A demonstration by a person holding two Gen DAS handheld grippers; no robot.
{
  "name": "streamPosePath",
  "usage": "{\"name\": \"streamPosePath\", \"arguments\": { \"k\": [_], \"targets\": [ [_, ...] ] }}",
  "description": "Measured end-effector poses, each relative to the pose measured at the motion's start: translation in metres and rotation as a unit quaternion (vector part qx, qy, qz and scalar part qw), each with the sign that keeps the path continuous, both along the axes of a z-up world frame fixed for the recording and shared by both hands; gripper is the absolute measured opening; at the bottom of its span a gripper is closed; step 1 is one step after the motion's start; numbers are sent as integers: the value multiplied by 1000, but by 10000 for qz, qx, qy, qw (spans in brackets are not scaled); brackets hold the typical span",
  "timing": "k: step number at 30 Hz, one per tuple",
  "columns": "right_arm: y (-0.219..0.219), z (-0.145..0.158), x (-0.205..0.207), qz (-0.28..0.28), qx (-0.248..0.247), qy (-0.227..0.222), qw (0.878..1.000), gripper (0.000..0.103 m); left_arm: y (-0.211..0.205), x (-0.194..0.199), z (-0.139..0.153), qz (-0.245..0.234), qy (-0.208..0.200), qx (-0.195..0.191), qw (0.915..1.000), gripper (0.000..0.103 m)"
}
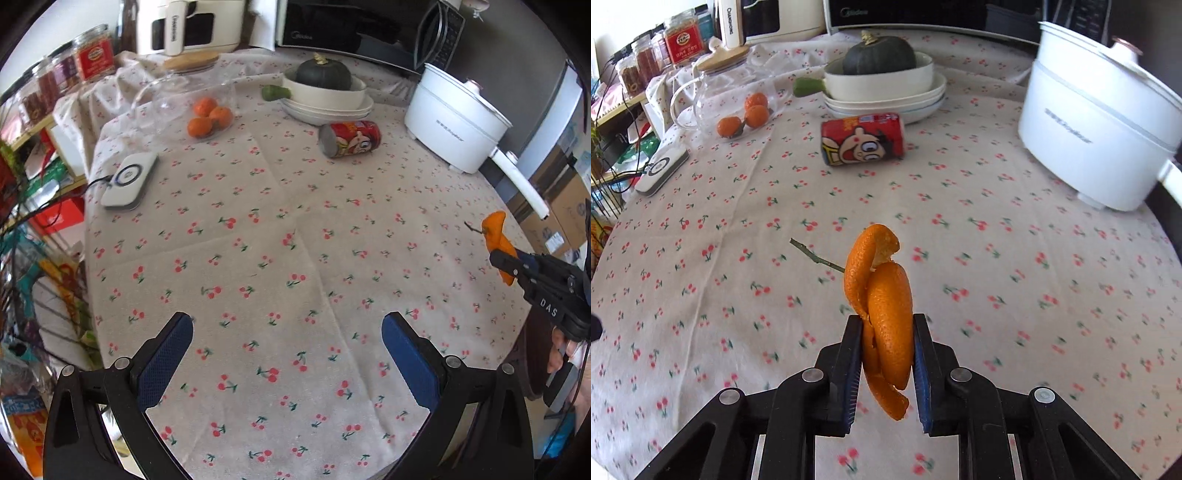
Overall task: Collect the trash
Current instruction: 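Grasp the red can with left tool while right tool holds the peel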
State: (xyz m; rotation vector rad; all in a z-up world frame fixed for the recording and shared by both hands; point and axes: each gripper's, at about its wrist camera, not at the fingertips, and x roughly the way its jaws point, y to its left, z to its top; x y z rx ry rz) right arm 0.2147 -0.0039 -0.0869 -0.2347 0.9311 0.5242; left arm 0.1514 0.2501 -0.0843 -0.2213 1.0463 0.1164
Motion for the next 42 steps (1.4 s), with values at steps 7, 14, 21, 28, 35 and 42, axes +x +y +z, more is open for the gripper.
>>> {"name": "streamPosePath", "arguments": {
  "k": [7, 14, 21, 28, 35, 42],
  "targets": [
    [-73, 10, -9, -94, 246, -49, 9996, 22, -40, 93, 17, -1287, -237, 1116, 9851, 103],
    [-104, 17, 12, -144, 603, -224, 9978, 22, -59, 197, -9, -2081, -367, 1780, 9611, 89],
    [-122, 20, 37, -118, 718, -346, 9967, 22, -57, 257, -45, -2514, -205, 1621, 9540, 75],
    [-123, 4, 41, -111, 669, -138, 9976, 22, -54, 265, -65, -2451, -39, 1350, 9600, 58],
    [-126, 3, 30, -144, 568, -30, 9983, 22, -76, 215, -47, -2245, -287, 1032, 9686, 56],
    [-137, 18, 1, -308, 449, 18, 9985, 22, -104, 146, -17, -1816, -476, 759, 9793, 55]
  ]
}}
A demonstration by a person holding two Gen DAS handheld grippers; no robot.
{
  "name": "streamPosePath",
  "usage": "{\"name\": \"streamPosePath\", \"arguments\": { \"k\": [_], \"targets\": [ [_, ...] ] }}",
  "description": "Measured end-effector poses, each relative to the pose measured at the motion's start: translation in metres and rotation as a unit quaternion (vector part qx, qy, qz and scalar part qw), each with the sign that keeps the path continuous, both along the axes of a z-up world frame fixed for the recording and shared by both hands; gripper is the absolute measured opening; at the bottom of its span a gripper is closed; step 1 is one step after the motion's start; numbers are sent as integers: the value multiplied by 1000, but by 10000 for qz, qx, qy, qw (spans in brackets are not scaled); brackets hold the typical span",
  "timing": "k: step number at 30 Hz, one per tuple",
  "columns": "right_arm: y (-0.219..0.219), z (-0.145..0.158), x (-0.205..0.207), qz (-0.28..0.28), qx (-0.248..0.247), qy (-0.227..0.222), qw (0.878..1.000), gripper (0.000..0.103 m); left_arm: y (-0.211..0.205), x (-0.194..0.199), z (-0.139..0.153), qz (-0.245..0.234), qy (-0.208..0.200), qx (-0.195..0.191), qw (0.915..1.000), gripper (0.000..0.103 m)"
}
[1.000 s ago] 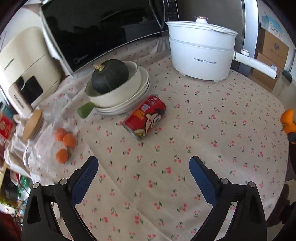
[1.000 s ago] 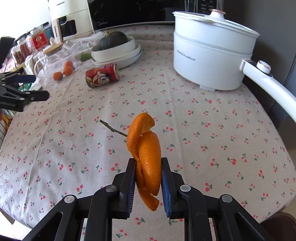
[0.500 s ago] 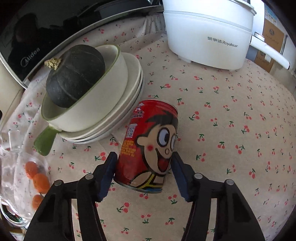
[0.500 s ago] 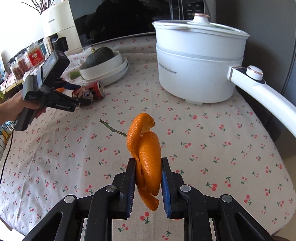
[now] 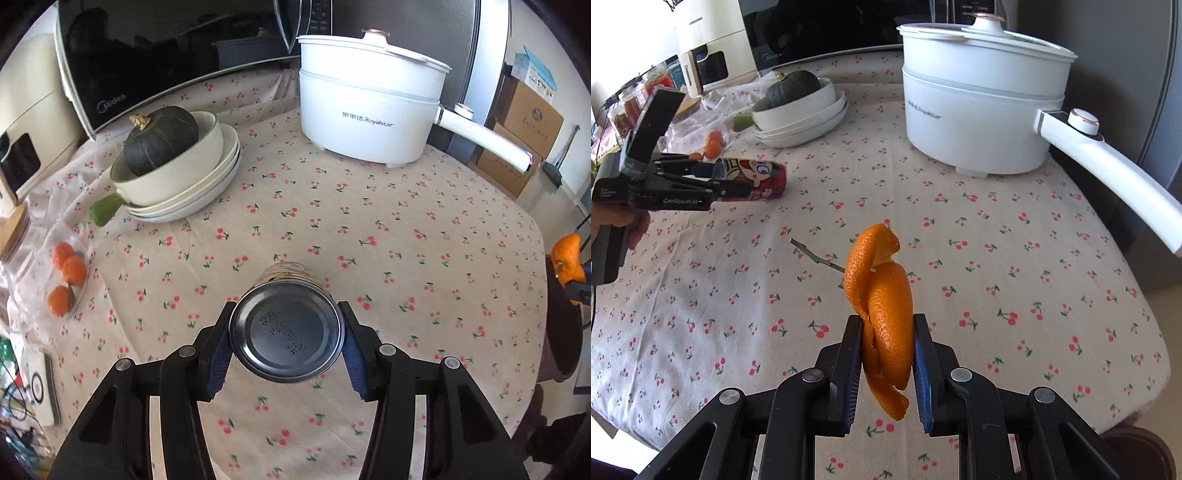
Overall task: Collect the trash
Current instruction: 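Grasp the red can with left tool while right tool holds the peel, then carry can and peel over the bin and open both tools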
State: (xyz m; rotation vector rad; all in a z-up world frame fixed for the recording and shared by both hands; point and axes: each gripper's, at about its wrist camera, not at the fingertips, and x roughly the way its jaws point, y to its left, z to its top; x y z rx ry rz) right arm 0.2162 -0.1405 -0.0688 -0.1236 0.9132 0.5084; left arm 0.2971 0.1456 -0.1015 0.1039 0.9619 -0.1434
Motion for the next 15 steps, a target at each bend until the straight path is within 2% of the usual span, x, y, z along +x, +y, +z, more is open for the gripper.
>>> {"name": "streamPosePath", "arguments": {
  "k": [6, 11, 15],
  "targets": [
    [-9, 0, -35, -185, -207, 151, 9995, 22, -29, -63, 18, 366, -182, -166, 9990, 55],
    [-18, 4, -69, -296, -296, 182, 9990, 22, -57, -109, 24, 312, -226, -174, 9991, 55],
    [-27, 13, -91, -441, -330, 174, 9983, 22, -74, -139, 28, 268, -219, -379, 9987, 55]
  ]
}}
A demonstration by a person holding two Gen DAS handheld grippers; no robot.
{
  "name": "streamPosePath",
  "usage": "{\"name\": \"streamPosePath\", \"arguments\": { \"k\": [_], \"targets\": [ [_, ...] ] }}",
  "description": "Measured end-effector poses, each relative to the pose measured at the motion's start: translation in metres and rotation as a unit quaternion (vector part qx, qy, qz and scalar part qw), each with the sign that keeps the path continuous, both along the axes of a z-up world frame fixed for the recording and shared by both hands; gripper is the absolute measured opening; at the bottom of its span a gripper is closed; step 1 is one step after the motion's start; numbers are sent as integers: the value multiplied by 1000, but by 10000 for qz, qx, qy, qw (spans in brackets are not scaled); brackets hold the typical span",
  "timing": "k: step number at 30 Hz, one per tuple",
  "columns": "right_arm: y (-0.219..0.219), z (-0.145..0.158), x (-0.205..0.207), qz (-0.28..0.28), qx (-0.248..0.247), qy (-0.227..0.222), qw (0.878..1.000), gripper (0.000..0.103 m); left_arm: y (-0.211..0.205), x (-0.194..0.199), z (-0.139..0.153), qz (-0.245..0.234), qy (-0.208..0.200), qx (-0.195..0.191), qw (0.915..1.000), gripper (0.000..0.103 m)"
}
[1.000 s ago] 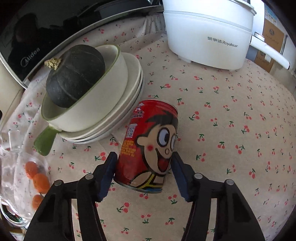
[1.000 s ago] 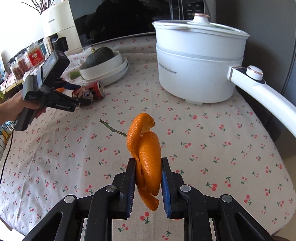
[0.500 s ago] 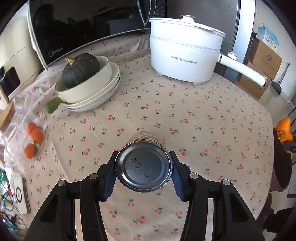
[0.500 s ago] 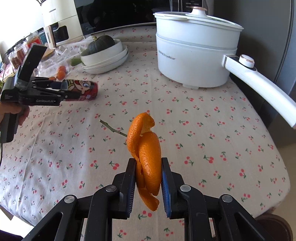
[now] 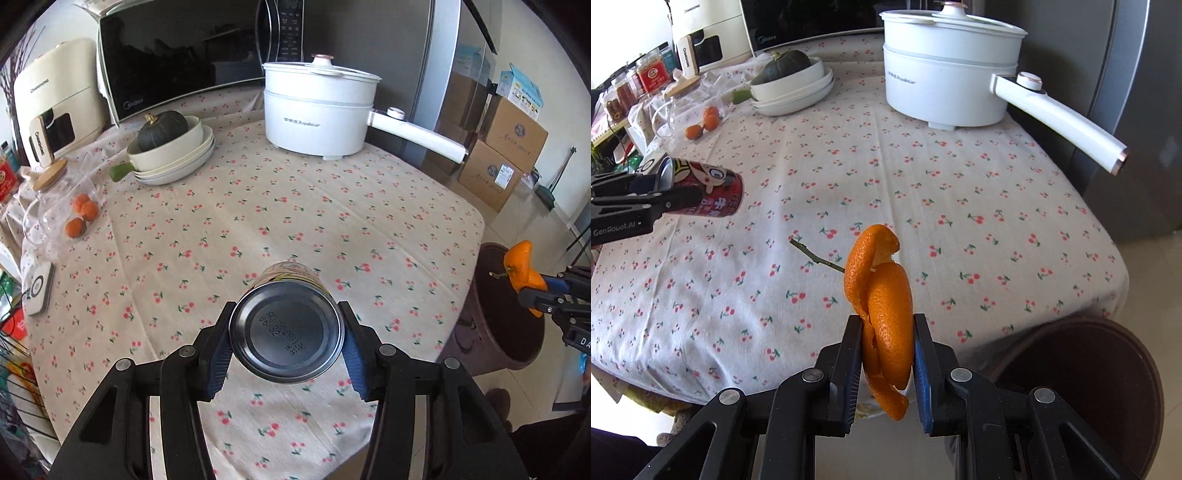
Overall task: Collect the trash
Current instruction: 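Carry can and peel over the bin and open both tools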
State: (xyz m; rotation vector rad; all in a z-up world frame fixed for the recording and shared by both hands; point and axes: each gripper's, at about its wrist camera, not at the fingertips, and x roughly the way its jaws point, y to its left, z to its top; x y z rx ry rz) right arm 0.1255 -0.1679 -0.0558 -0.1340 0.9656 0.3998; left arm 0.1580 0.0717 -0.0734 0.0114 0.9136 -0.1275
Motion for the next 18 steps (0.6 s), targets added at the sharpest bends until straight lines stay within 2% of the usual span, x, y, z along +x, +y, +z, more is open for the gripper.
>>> {"name": "streamPosePath", "arguments": {
  "k": [10, 18],
  "targets": [
    [-38, 3, -44, -504, -167, 85, 9986, 22, -54, -31, 15, -231, 62, -344, 9991, 55],
    [-88, -1, -52, -945, -240, 144, 9951, 23, -124, -25, 12, -923, 51, -253, 9954, 55]
  ]
}}
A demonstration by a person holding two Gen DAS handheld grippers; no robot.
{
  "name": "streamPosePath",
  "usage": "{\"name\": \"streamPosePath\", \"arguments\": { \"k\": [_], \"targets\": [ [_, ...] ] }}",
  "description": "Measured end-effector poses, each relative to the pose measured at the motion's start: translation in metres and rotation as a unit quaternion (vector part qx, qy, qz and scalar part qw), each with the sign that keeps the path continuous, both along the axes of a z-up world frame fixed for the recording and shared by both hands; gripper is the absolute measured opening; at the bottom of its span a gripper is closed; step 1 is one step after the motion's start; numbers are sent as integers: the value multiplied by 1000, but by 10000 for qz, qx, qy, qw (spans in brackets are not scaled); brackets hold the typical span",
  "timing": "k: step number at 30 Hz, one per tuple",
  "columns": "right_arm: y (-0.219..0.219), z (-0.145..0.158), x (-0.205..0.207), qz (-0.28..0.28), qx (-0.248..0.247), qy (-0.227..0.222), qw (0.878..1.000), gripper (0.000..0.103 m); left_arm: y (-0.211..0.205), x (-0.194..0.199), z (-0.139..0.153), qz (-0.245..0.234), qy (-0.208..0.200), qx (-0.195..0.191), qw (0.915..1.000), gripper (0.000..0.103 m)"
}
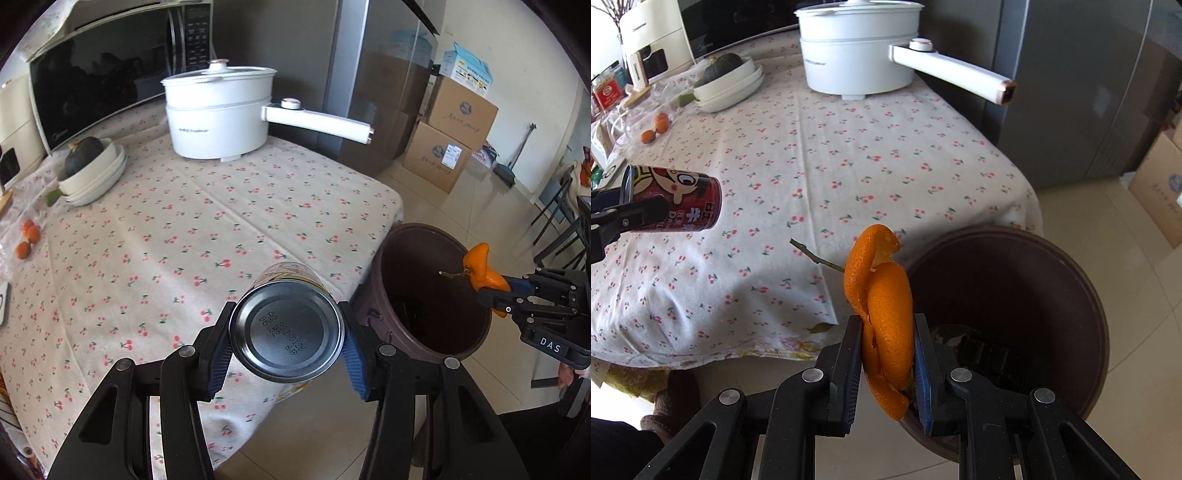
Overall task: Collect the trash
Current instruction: 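Carry can and peel over the bin and open both tools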
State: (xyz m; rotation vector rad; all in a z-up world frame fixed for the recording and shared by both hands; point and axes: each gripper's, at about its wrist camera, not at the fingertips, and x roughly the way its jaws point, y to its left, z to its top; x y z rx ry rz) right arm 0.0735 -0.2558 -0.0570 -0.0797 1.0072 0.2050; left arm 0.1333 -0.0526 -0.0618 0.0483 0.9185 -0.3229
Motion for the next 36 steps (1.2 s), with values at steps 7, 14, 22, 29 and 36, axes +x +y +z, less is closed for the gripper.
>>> {"name": "streamPosePath", "arguments": {
  "k": [7, 14, 22, 29, 36],
  "targets": [
    [-46, -11, -3, -388, -68, 116, 9992, 23, -73, 0, -14, -657, 151, -143, 9976, 55],
    [-87, -19, -9, -710, -127, 220, 9972, 23, -141, -7, -34, -1305, 238, -160, 9910, 55],
    [-110, -20, -12, -872, -87, 252, 9958, 23, -165, 1, -64, -1487, 536, -236, 9872, 56],
    [-113, -19, -10, -847, -73, 222, 9961, 23, -154, 6, -69, -888, 420, 351, 9945, 94],
    [-111, -19, -5, -866, -97, 242, 9959, 24, -130, 2, -59, -552, 420, 439, 9966, 101]
  ]
}}
